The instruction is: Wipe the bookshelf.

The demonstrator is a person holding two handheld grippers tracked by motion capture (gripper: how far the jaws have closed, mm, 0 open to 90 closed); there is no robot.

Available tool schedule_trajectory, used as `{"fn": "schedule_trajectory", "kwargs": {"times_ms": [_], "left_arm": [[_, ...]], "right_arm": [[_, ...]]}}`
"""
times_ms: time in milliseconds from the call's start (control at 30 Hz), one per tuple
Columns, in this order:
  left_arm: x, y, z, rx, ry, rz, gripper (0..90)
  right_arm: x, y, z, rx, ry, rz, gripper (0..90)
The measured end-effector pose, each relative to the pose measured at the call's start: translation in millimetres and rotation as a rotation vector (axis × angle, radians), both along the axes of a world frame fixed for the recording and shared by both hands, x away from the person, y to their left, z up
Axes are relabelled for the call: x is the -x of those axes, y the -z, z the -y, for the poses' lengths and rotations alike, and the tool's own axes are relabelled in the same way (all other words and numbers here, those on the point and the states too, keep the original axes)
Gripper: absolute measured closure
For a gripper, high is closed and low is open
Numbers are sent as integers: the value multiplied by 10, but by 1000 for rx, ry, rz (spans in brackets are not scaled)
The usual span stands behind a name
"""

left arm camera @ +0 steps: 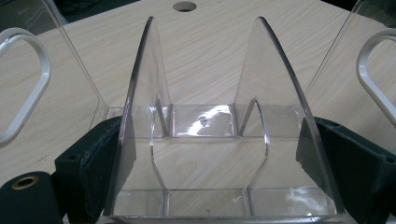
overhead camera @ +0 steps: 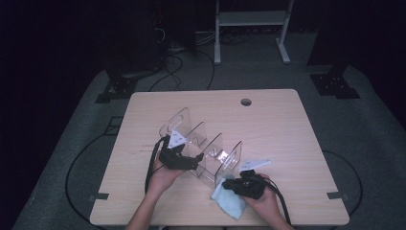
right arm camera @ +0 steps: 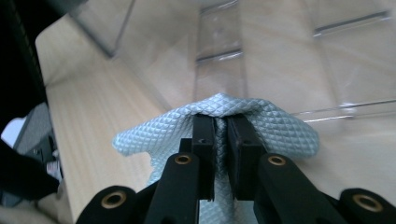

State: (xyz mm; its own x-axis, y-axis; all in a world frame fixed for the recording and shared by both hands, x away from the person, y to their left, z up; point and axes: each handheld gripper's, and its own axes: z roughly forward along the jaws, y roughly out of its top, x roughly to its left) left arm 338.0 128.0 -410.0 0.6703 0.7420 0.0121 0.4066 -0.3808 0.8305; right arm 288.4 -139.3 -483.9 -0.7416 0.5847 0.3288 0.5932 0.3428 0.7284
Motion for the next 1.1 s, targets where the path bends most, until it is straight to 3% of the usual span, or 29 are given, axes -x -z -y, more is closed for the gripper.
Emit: {"fn": "schedule_trajectory", "kwargs": {"times_ms": [100,200,233,333,500,600,733,800,900,967,1100], "left_arm": [[-2,-3,-1,-5,4,-2,85],[-2,-2,-4,-8,6,0,85],[0,-1,1,-5,5,1,85],[3,0,10,-2,6,-1,85],[4,1,12,1,6,-2,85],[3,1,13,2,6,-3,85],[0,2,14,3,7,-4,85],[1,2,14,3,7,-4,85],[1,2,14,3,7,-4,85],[1,2,15,2,8,-4,85],[0,3,13,3,7,-5,85]], "right_arm": [[64,-31,-48,-8,-28,-6,821],[99,-121,-41,-37,-26,26,821],[140,-233,-18,-77,-19,65,822],[165,-255,-22,-68,-24,86,822],[144,41,-114,13,-57,16,821],[115,1,-93,18,-53,24,822],[26,-72,53,-1,20,54,821],[-20,-54,90,-10,39,37,821],[7,-48,62,-9,36,35,822],[109,-32,-58,-12,-49,20,821],[40,-28,-5,-15,-42,19,823]]}}
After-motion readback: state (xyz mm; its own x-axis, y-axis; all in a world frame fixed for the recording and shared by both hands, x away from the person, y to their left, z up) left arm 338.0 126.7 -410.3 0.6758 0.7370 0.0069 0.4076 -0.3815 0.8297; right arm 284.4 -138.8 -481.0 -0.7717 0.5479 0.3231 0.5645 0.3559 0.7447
